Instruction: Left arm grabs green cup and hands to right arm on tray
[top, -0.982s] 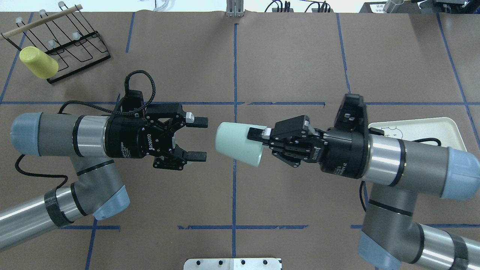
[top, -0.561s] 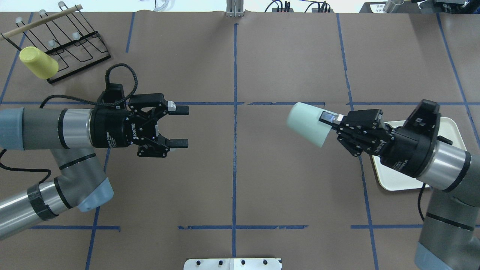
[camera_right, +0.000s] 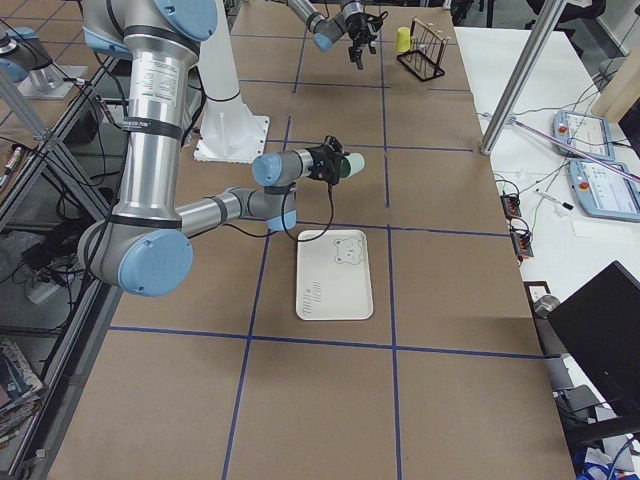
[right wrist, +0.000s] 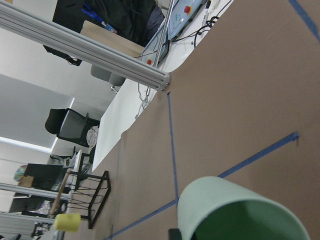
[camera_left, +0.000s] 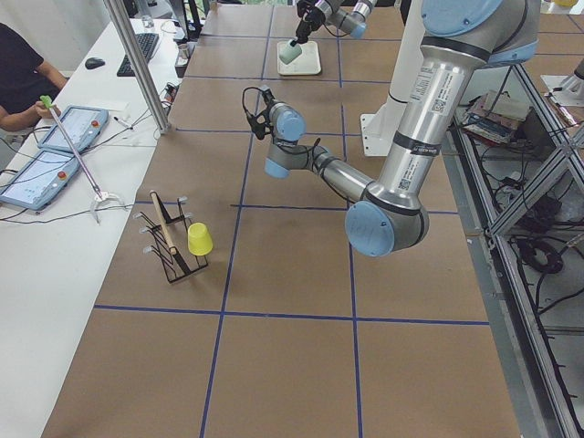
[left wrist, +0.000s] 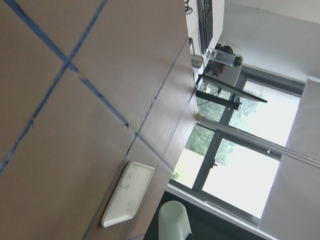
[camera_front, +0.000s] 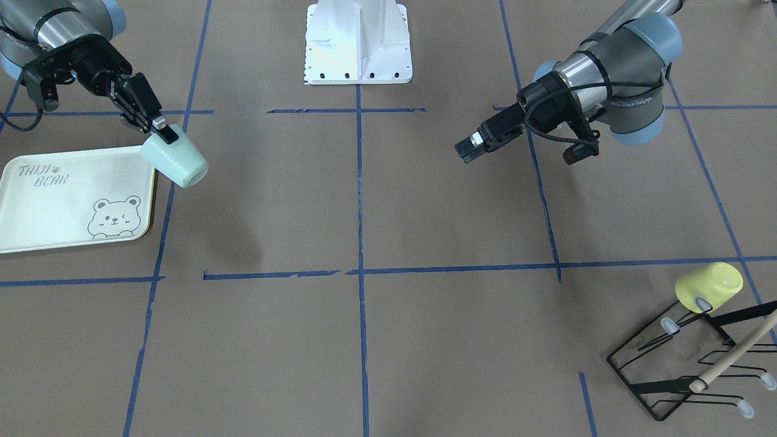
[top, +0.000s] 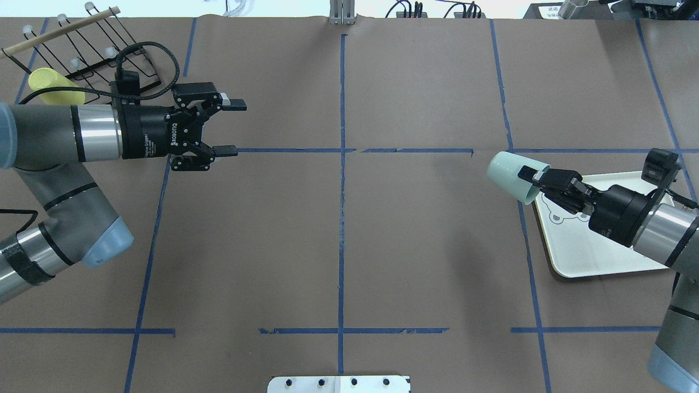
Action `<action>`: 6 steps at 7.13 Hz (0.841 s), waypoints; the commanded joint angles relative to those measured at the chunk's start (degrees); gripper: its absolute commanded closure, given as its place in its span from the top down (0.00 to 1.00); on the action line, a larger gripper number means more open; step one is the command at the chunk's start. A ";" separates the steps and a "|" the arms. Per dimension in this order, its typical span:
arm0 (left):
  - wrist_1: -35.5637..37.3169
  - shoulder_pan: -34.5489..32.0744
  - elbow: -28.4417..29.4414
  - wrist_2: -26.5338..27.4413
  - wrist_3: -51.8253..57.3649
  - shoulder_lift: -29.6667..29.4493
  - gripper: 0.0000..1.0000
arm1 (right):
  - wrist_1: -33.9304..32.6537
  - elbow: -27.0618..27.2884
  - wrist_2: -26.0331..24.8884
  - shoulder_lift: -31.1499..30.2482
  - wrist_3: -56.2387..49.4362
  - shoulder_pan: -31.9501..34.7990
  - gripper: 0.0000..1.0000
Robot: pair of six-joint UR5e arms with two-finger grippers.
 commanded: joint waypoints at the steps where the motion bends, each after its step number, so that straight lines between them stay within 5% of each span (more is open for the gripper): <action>1: 13.88 -3.34 -0.71 -0.42 10.63 0.17 1.00 | -9.78 -0.35 5.70 -2.27 -11.05 5.48 0.00; 4: 31.96 -9.87 -5.95 -4.20 33.06 4.62 1.00 | -28.92 -0.61 42.56 -3.94 -32.36 30.33 0.00; 6: 44.34 -9.87 -13.33 -4.11 45.32 10.26 1.00 | -43.86 -0.09 48.19 -4.30 -47.77 32.86 0.00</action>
